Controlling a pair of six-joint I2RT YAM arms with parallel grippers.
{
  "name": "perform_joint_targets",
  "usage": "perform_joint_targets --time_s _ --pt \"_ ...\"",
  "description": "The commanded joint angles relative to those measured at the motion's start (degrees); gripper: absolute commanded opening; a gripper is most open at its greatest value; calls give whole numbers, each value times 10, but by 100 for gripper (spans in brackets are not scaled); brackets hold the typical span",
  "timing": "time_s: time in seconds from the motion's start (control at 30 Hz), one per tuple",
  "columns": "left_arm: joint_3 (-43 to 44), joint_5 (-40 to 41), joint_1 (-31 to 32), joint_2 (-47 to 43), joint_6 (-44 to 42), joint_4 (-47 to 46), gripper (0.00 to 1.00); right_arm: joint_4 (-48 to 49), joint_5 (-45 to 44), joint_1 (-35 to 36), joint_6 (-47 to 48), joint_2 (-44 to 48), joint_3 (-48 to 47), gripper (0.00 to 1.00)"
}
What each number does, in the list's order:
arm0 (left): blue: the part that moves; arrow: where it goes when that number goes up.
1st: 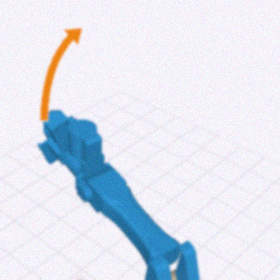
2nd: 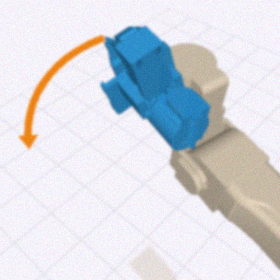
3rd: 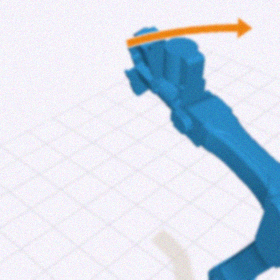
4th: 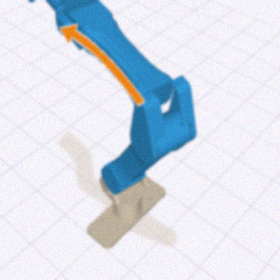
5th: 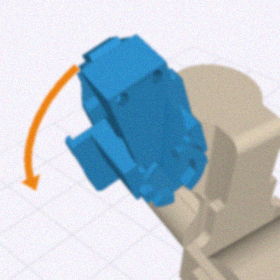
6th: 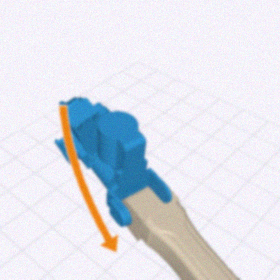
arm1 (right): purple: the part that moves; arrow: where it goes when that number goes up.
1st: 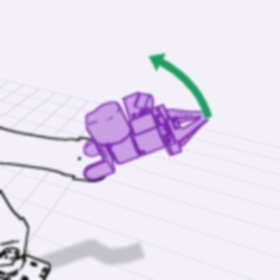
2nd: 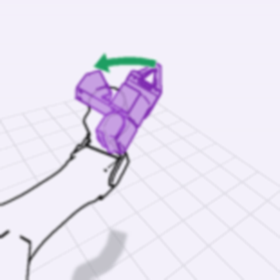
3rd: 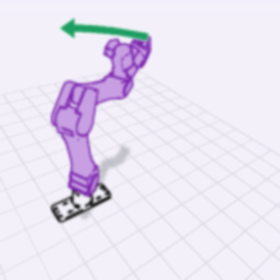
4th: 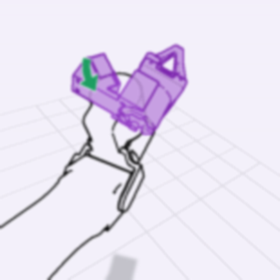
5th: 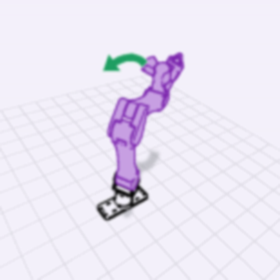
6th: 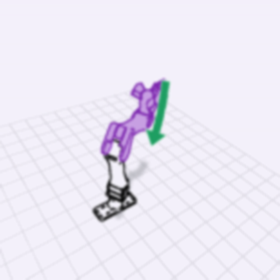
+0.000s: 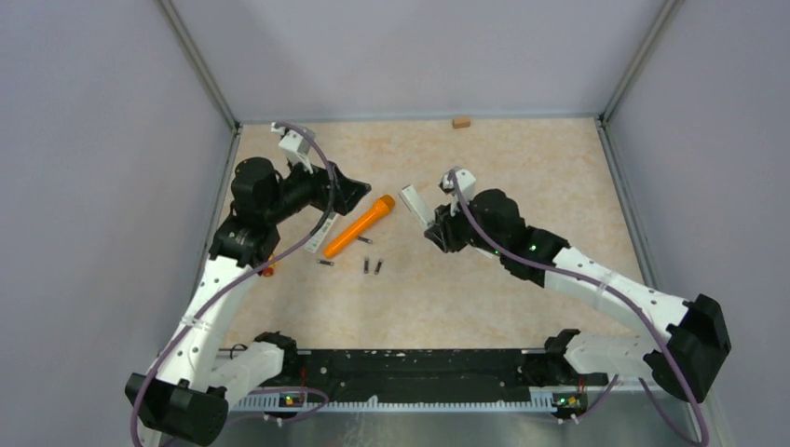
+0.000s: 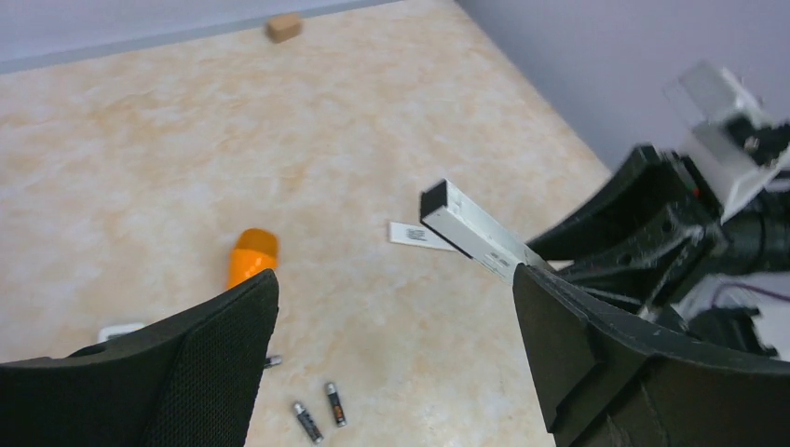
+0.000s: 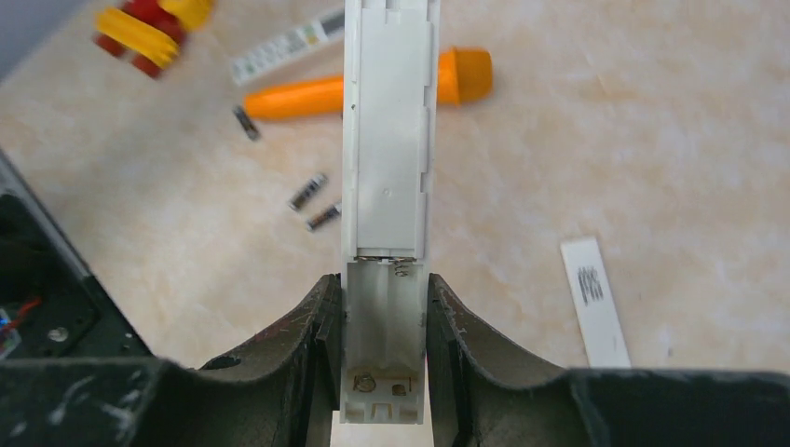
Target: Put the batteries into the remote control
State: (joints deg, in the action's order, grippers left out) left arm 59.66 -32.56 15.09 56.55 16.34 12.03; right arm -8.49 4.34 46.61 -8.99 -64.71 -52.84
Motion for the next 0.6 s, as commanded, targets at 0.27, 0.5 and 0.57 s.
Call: perform_joint_targets --time_s 0.27,0.5,0.57 --pt "-86 260 -1 -10 90 32 99 -39 -199 54 -115 -79 97 0" --pt "-121 235 -1 2 109 43 99 -59 -204 63 -159 -137 107 0" --pt "-132 223 0 9 116 40 99 -55 -193 68 -155 -148 112 0"
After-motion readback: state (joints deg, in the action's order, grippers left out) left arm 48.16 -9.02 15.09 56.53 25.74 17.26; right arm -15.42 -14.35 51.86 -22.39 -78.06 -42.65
